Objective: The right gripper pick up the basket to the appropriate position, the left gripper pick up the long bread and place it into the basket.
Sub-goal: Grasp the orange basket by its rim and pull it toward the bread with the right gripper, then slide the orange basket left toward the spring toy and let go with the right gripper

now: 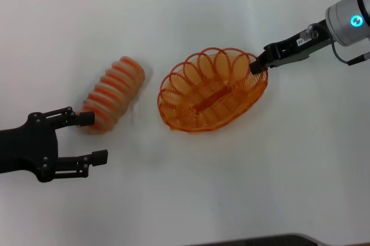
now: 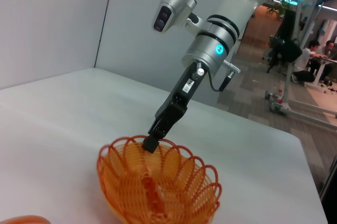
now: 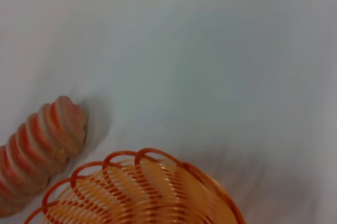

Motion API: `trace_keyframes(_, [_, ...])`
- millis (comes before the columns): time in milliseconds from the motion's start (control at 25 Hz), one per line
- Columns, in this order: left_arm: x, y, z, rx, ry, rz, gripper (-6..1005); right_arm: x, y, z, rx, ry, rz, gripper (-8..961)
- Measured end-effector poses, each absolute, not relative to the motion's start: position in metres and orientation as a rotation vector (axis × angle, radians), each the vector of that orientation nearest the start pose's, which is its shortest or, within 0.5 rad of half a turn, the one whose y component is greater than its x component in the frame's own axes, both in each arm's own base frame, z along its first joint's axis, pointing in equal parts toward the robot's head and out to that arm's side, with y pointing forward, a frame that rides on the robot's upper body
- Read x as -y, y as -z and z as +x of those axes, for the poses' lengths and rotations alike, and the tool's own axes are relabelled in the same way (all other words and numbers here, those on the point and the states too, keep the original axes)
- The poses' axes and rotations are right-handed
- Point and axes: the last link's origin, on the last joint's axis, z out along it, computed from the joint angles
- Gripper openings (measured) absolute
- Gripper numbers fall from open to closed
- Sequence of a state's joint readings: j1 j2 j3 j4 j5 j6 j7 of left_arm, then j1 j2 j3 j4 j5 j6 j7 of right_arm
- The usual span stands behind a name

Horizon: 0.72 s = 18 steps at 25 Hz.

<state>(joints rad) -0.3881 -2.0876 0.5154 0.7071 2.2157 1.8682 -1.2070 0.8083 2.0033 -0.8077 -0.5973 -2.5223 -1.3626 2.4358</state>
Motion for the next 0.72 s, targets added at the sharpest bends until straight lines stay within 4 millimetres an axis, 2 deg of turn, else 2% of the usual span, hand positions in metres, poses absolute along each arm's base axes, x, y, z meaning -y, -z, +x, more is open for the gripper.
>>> trace_keyframes(200, [-0.251,-0.012,-0.302,0.564,0.72,-2.87,858,-0.391,0.002,0.256,-1.684,0.028,-2.365,83])
trace_keyframes(720, [-0.251,-0.009,-0.327,0.589,0.524,-2.806,857,-0.399,-0.007,0.25,-1.716,-0.109,-2.321,84])
